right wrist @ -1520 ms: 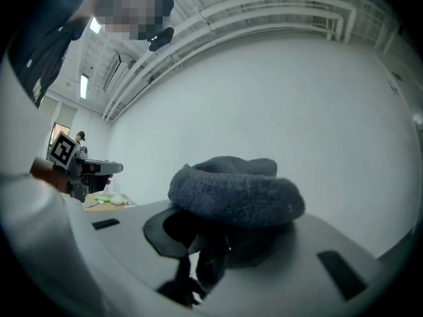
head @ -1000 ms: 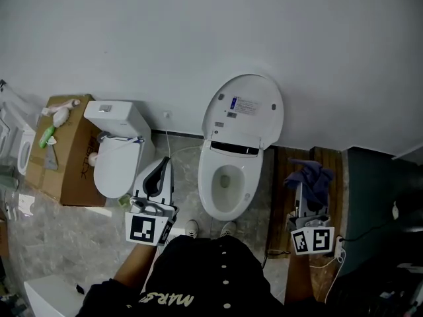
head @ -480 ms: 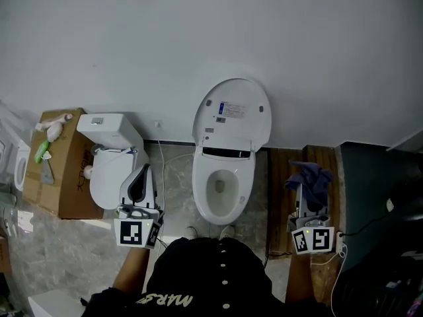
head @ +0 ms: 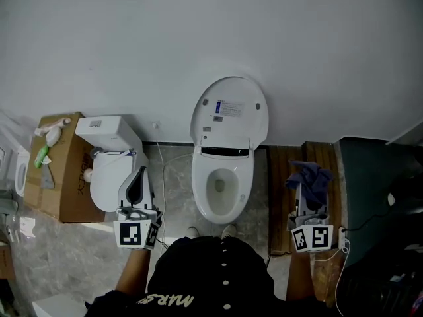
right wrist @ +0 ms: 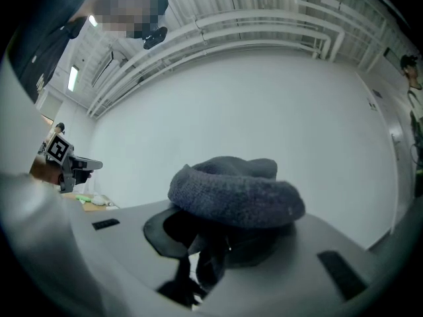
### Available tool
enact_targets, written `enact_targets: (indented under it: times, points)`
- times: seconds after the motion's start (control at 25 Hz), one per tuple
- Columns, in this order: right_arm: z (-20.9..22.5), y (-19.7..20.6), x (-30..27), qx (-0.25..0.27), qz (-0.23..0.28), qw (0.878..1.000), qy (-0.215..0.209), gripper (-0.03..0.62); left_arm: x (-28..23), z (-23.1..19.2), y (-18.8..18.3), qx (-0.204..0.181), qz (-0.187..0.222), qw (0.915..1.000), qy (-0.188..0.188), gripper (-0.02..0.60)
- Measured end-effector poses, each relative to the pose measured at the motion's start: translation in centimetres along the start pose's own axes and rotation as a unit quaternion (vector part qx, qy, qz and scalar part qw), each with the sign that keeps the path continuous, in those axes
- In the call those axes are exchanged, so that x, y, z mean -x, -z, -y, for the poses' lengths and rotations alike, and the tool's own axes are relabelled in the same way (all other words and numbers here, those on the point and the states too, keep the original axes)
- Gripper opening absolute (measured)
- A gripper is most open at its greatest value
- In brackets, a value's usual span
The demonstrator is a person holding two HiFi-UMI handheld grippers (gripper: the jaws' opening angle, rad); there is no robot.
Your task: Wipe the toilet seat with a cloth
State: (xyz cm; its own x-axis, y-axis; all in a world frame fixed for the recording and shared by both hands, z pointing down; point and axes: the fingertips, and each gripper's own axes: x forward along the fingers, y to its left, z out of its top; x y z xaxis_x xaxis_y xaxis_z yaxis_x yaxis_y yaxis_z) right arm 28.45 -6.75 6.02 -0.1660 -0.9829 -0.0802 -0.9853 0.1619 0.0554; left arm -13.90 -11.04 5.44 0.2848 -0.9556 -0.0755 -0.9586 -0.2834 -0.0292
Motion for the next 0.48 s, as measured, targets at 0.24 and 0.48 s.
enact_targets:
  times: [0.24,0.48]
  points:
    - [-0.29,0.28,0.31,0.000,-0.001,1.000,-0.001,0.095,0.29,0.69,0.13,-0.005,-0.002,1.0000,0.008,0.011]
    - [-0.92,0.17,0.13,0.001,-0.001,1.000,-0.008,0.095,0.21,0.98,-0.14,0.000,0.000,0.9999,0.011,0.011]
